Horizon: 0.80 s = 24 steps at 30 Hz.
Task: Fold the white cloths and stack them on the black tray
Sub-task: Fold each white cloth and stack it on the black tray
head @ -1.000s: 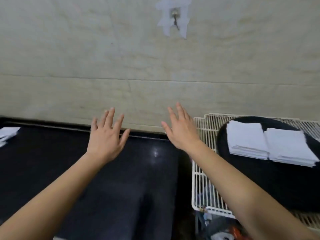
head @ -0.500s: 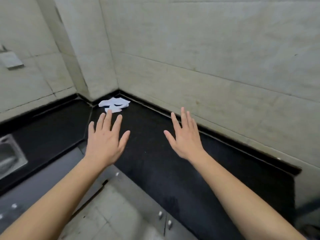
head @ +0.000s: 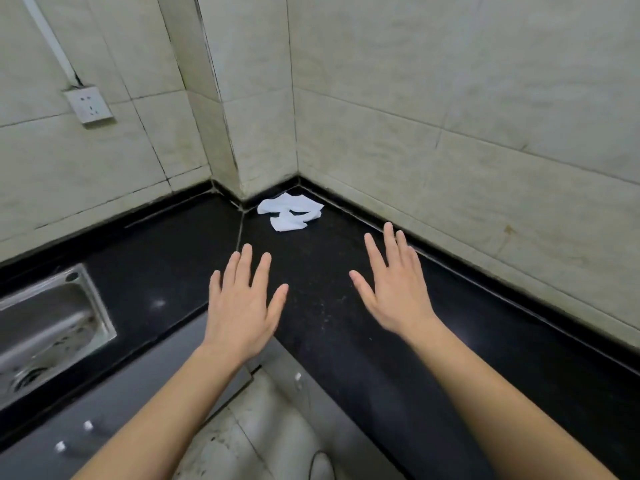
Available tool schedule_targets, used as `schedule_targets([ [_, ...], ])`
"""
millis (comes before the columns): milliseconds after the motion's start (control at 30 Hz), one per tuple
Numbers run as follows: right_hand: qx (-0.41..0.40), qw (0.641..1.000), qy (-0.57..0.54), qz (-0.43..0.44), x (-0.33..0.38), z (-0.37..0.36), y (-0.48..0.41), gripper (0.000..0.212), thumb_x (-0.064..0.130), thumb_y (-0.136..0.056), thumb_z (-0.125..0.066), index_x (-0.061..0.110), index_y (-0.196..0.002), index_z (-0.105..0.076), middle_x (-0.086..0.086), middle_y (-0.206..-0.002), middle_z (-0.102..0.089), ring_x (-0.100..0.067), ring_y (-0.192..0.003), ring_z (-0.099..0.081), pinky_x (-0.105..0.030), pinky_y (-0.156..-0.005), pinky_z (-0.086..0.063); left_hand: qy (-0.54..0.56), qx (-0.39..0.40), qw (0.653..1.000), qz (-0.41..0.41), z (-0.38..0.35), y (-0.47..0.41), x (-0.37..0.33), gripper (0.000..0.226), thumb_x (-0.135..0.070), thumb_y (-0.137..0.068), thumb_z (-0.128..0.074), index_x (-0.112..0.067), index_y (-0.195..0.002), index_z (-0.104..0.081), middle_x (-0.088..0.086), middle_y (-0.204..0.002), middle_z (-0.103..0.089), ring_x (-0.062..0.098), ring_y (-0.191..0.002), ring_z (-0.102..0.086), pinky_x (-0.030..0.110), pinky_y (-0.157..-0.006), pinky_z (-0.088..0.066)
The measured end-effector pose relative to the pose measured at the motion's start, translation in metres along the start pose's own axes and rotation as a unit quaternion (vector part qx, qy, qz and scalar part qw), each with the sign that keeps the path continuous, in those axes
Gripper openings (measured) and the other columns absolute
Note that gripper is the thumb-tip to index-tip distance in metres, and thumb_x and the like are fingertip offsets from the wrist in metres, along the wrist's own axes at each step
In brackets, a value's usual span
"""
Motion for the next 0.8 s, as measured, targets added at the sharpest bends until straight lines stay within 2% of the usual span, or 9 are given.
schedule_targets([
  [100, -0.005, 1.000, -0.014, -0.010, -0.001, -0.023, -0.047, 0.072, 0.057, -0.102, -0.028, 0.018, -0.160, -0.013, -0.017, -0.167, 0.003, -0.035, -0.154, -0.002, -0.048, -0.124, -0.011, -0.005, 0.000, 1.000, -0.008, -0.014, -0.051, 0.006, 0.073, -0.059, -0.096, -0.019, -0.014, -0.151, -0.039, 0.016, -0.160, -0.028, 0.034, -0.147, -0.029, 0.056, -0.114, -0.029],
  [200, 0.012, 0.999, -0.026, -0.036, -0.008, -0.041, -0.088, 0.072, 0.057, -0.103, -0.027, 0.017, -0.160, -0.012, -0.017, -0.167, 0.005, -0.036, -0.154, -0.002, -0.048, -0.124, -0.011, 0.004, 0.024, 1.000, 0.006, -0.025, -0.101, 0.013, 0.079, -0.063, -0.092, -0.009, -0.019, -0.155, -0.028, 0.011, -0.165, -0.016, 0.029, -0.151, -0.017, 0.051, -0.120, -0.022],
  [267, 0.021, 0.998, -0.024, -0.047, -0.013, -0.048, -0.112, 0.072, 0.057, -0.103, -0.026, 0.017, -0.160, -0.011, -0.016, -0.167, 0.006, -0.035, -0.154, -0.002, -0.047, -0.124, -0.010, 0.002, 0.022, 1.000, -0.005, -0.029, -0.129, 0.016, 0.079, -0.063, -0.093, -0.009, -0.019, -0.156, -0.027, 0.011, -0.165, -0.016, 0.029, -0.151, -0.018, 0.051, -0.120, -0.023],
  [500, 0.017, 0.997, -0.021, -0.072, -0.028, -0.078, -0.200, 0.069, 0.054, -0.101, -0.035, 0.012, -0.156, -0.030, -0.020, -0.164, -0.018, -0.039, -0.150, -0.021, -0.052, -0.119, -0.027, -0.011, 0.048, 0.998, -0.042, -0.060, -0.228, 0.033, 0.072, -0.059, -0.096, -0.016, -0.018, -0.153, -0.032, 0.012, -0.163, -0.022, 0.030, -0.150, -0.021, 0.052, -0.118, -0.024],
  [633, 0.062, 0.992, 0.008, -0.106, -0.029, -0.118, -0.236, 0.070, 0.053, -0.102, -0.034, 0.015, -0.159, -0.020, -0.019, -0.166, -0.008, -0.037, -0.153, -0.011, -0.050, -0.122, -0.021, -0.022, 0.103, 0.992, -0.063, -0.099, -0.279, 0.053, 0.075, -0.059, -0.094, -0.014, -0.015, -0.150, -0.038, 0.014, -0.160, -0.029, 0.032, -0.147, -0.029, 0.055, -0.113, -0.033],
  [800, 0.098, 0.983, 0.009, -0.157, -0.013, -0.169, -0.283, 0.070, 0.054, -0.103, -0.030, 0.018, -0.160, -0.012, -0.017, -0.167, 0.001, -0.035, -0.154, -0.006, -0.046, -0.123, -0.014, -0.021, 0.141, 0.984, -0.106, -0.157, -0.349, 0.097, 0.070, -0.056, -0.096, -0.023, -0.012, -0.145, -0.047, 0.018, -0.155, -0.038, 0.036, -0.140, -0.040, 0.059, -0.106, -0.040],
])
Point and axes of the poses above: each hand's wrist, its own y-axis away from the middle knuckle, its own z-axis out of the back of the hand, x = y × z, the point moved 2 cm from there along -y, towards the middle knuckle
